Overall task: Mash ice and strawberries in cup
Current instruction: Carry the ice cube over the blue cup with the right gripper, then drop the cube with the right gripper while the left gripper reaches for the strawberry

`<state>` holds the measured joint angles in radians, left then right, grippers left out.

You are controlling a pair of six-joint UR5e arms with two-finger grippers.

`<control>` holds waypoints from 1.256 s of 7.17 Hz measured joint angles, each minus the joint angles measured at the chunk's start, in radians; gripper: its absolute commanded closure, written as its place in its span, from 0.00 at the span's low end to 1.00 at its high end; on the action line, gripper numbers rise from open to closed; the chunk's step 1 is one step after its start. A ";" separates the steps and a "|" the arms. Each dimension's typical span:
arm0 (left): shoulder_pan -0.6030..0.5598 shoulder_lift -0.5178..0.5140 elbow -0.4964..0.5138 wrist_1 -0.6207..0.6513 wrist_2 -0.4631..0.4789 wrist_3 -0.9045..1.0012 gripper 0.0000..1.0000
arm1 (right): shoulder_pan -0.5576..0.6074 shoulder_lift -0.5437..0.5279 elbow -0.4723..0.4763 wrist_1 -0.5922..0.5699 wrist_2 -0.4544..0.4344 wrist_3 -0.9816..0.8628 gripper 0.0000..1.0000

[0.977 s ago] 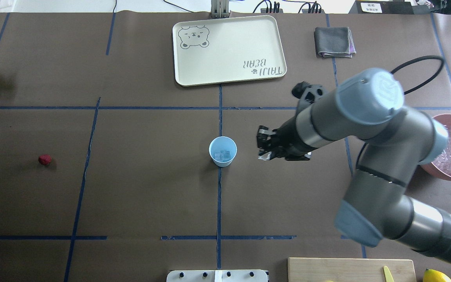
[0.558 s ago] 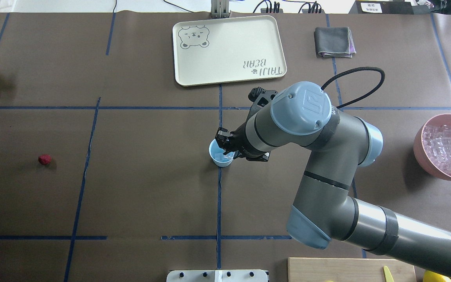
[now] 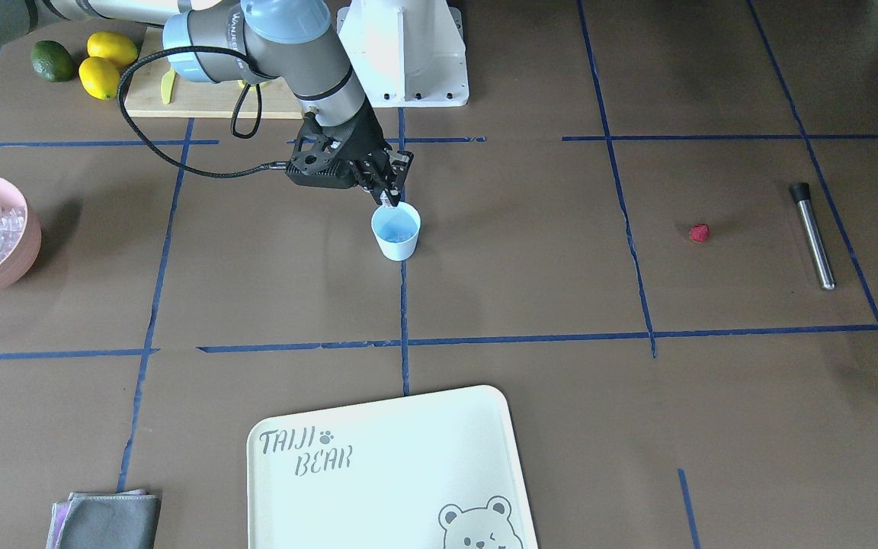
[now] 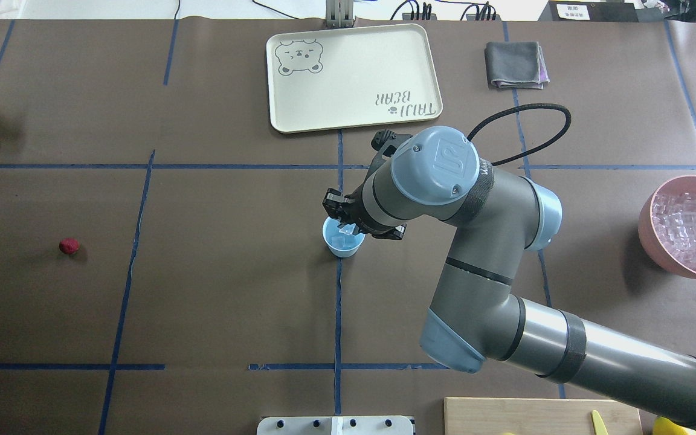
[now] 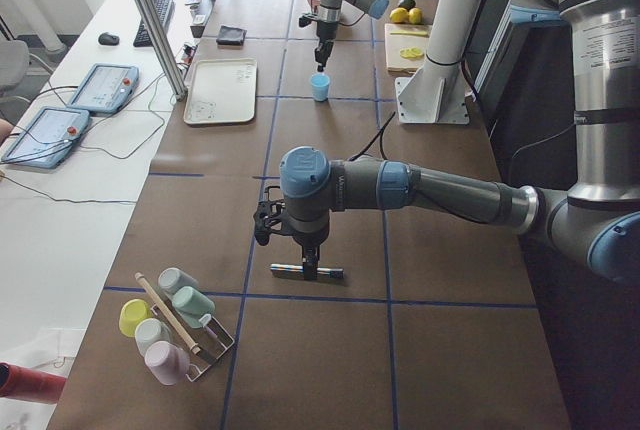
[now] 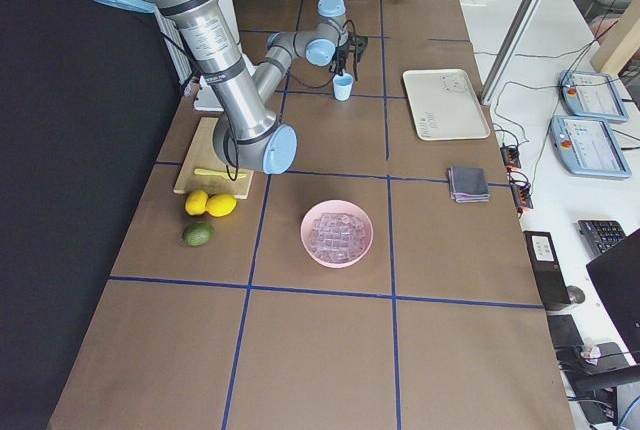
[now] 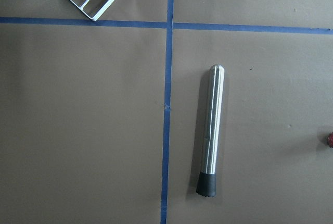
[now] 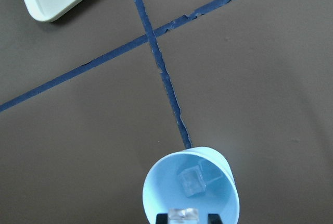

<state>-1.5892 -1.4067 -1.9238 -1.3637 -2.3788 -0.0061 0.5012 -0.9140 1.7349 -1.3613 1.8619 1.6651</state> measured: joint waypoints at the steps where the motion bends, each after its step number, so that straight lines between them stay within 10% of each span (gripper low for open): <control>1: 0.000 0.000 0.000 0.000 0.000 0.000 0.00 | 0.000 0.001 -0.003 0.000 0.000 0.001 0.00; 5: 0.140 -0.007 0.000 -0.066 -0.087 -0.072 0.00 | 0.137 -0.143 0.129 -0.009 0.158 -0.049 0.00; 9: 0.518 -0.023 0.026 -0.513 0.018 -0.680 0.00 | 0.440 -0.529 0.309 -0.008 0.354 -0.357 0.00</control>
<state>-1.0709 -1.4301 -1.8979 -1.8771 -2.3605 -0.6857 0.9415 -1.4435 2.0440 -1.3692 2.2161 1.3077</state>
